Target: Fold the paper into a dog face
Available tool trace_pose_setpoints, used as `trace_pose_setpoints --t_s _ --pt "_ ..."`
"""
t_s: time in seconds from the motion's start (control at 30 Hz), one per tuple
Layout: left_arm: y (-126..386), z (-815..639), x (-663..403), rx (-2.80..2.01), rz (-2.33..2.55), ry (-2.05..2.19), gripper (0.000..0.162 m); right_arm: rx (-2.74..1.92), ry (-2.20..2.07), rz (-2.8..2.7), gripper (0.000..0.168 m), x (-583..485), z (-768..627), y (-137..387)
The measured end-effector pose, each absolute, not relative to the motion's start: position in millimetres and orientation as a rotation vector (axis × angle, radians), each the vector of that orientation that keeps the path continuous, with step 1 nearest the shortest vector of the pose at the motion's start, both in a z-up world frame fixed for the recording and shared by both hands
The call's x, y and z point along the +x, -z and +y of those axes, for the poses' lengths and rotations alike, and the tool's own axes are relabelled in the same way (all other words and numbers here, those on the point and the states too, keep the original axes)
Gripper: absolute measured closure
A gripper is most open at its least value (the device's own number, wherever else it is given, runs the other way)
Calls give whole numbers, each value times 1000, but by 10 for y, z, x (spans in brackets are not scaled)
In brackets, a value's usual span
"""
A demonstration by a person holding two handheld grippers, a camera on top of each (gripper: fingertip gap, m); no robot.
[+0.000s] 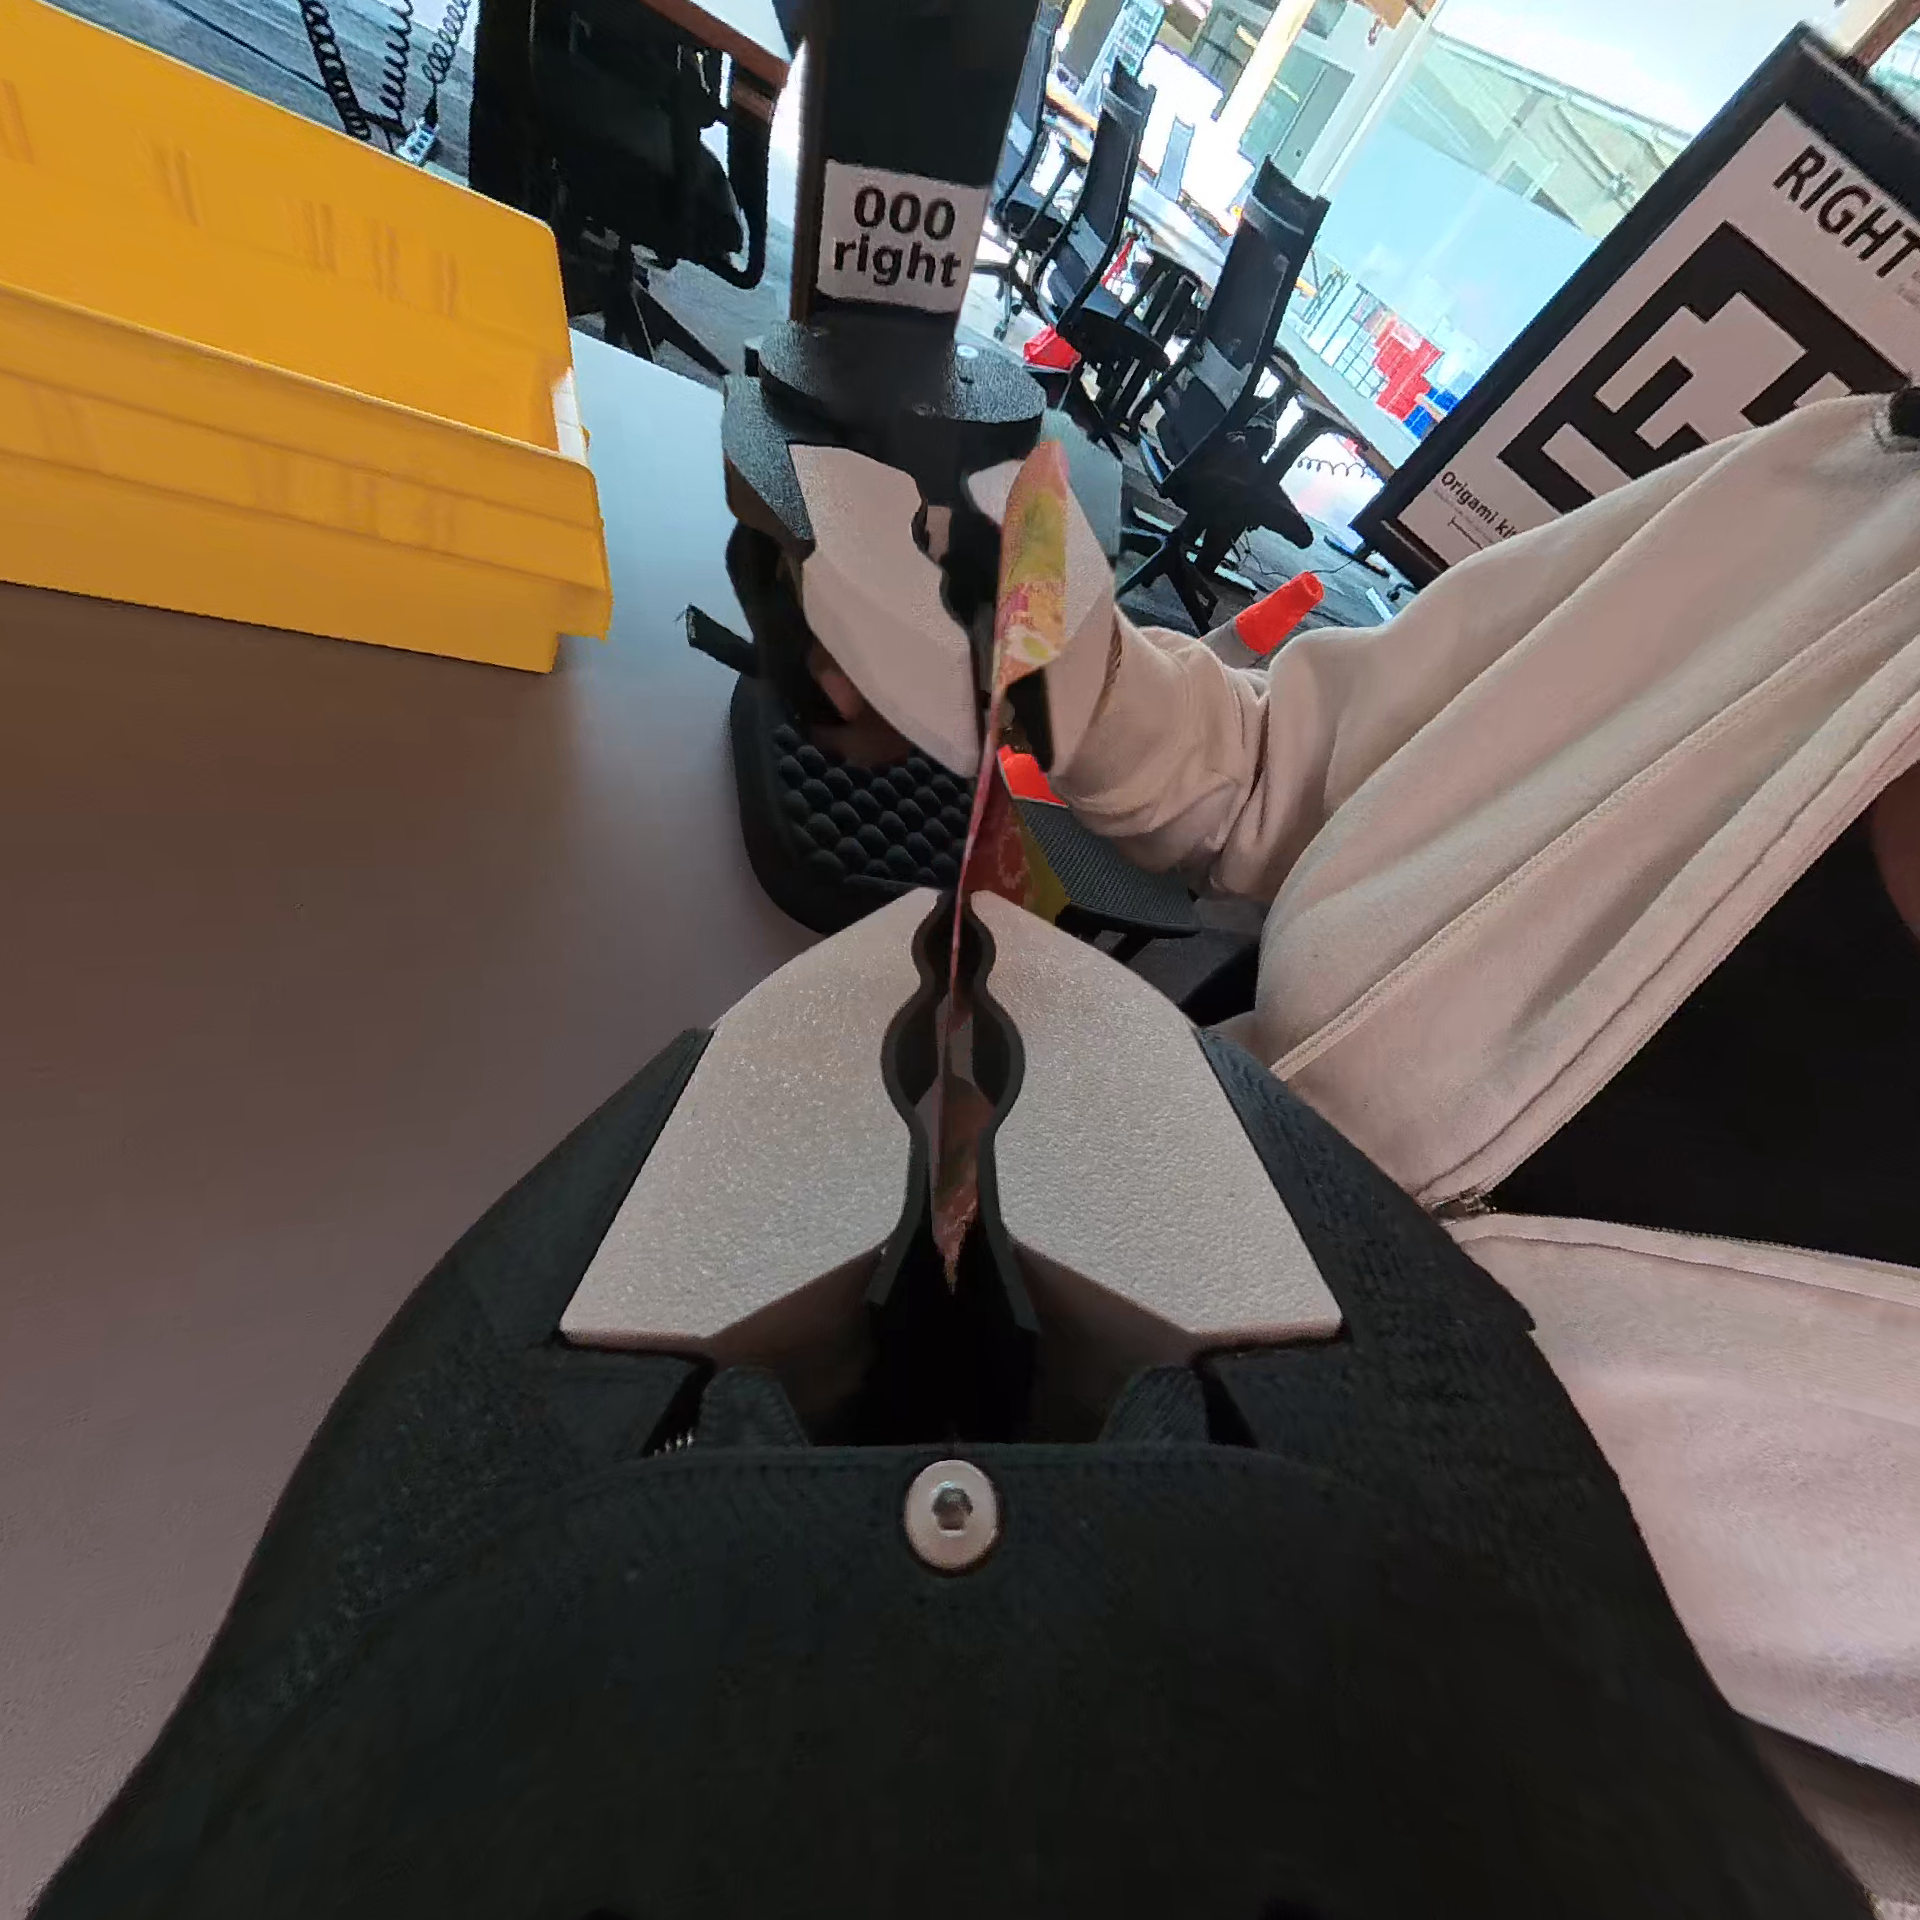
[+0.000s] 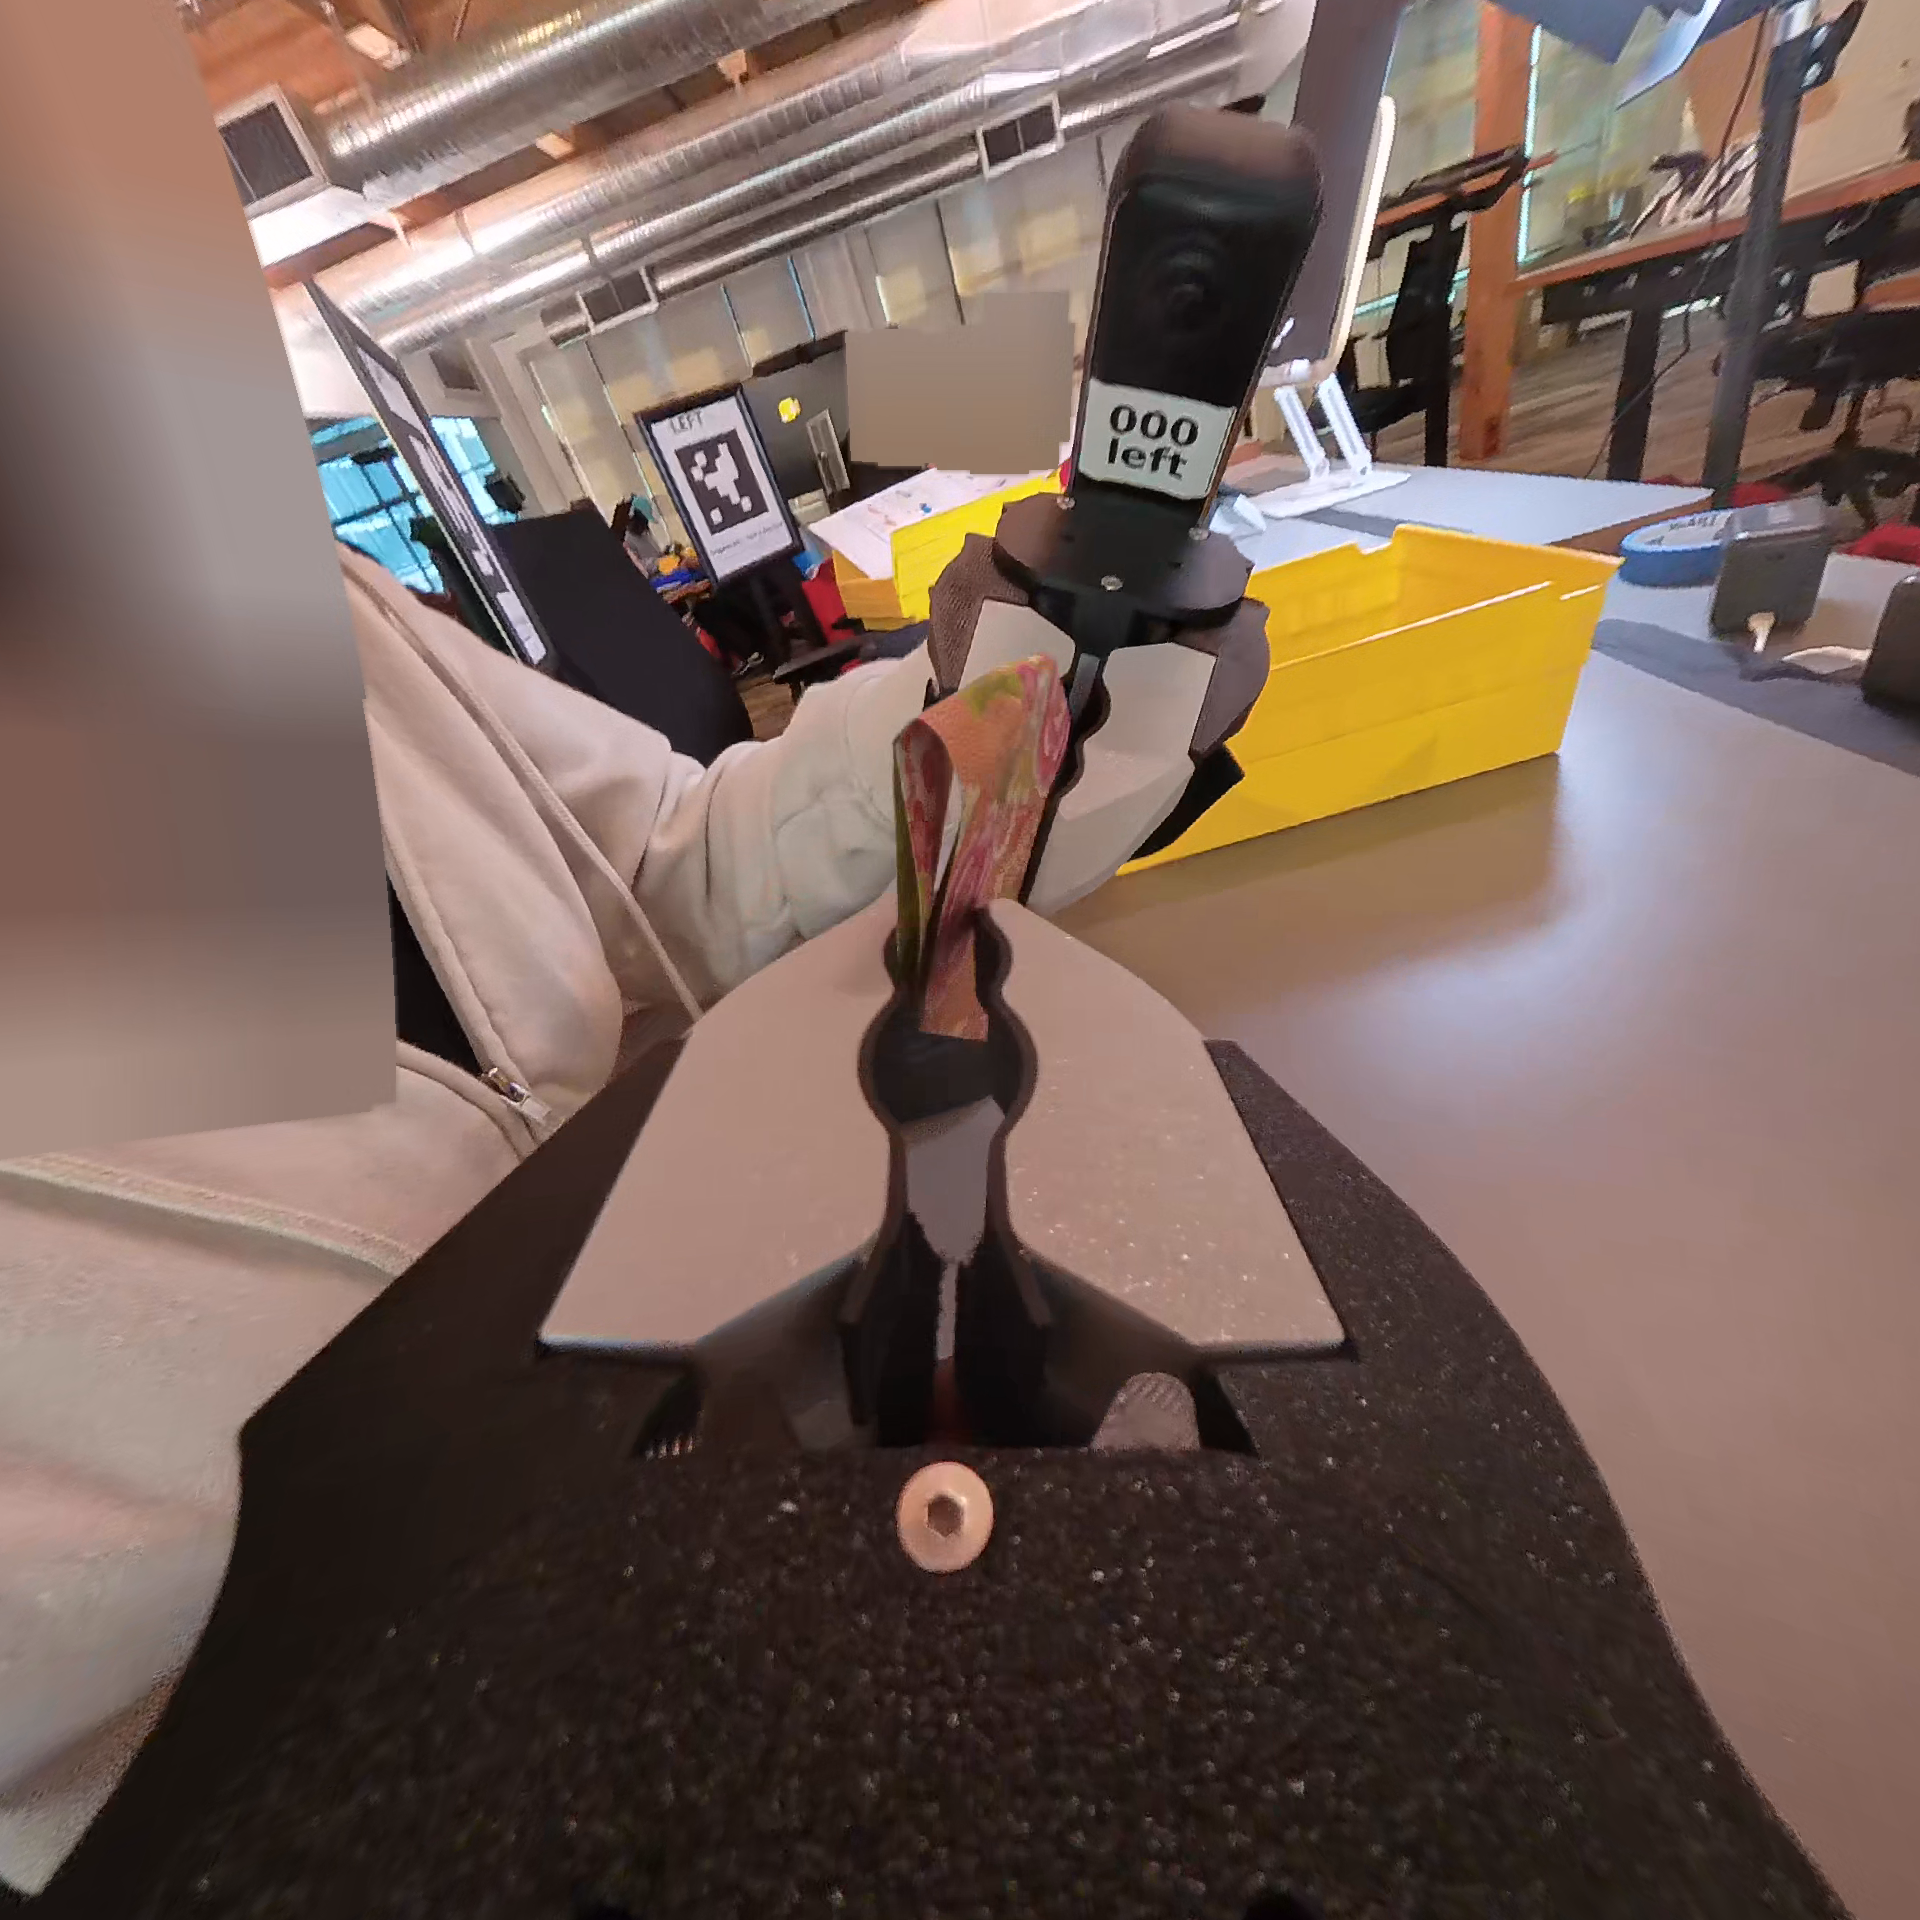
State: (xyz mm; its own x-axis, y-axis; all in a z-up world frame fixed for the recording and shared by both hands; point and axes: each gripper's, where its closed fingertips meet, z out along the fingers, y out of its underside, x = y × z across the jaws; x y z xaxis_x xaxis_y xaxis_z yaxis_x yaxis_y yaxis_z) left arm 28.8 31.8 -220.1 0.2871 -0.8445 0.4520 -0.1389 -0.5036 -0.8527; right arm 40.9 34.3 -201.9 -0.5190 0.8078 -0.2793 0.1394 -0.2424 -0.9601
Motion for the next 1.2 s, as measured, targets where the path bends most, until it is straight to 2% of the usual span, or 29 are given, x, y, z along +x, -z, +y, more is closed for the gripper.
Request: trace_pose_setpoints --t_s 0.13,0.3,0.47,0.67,0.73,0.8,0.83,0.9,1.1,1.2 --pt "2086 364 284 -1777 829 1298 158 -1146 -1861 -1389 166 423 442 1942" --pt "1991 468 210 -1719 752 1238 132 -1139 -1955 -1156 167 485 602 1789" --pt "1834 573 22 -1601 593 1128 124 -1167 -2009 -945 168 611 864 1644" --pt "2066 529 208 -1614 611 1087 118 -1196 -2028 -843 168 660 955 1578" --pt "2108 556 324 -1595 600 1100 120 -1194 -2062 -794 168 646 945 1553" --pt "2092 584 414 -1570 591 1117 128 -1219 -2080 -776 168 604 916 1572" --pt "2067 601 438 -1559 584 1125 135 -1231 -2081 -781 168 580 893 1590" --pt "2032 625 458 -1562 581 1147 162 -1260 -2072 -793 168 539 858 1629" --pt "1862 689 259 -1570 368 1434 162 -1290 -1961 -907 150 642 837 1739" --pt "1855 699 197 -1558 325 1496 162 -1312 -1997 -953 151 663 755 1783"
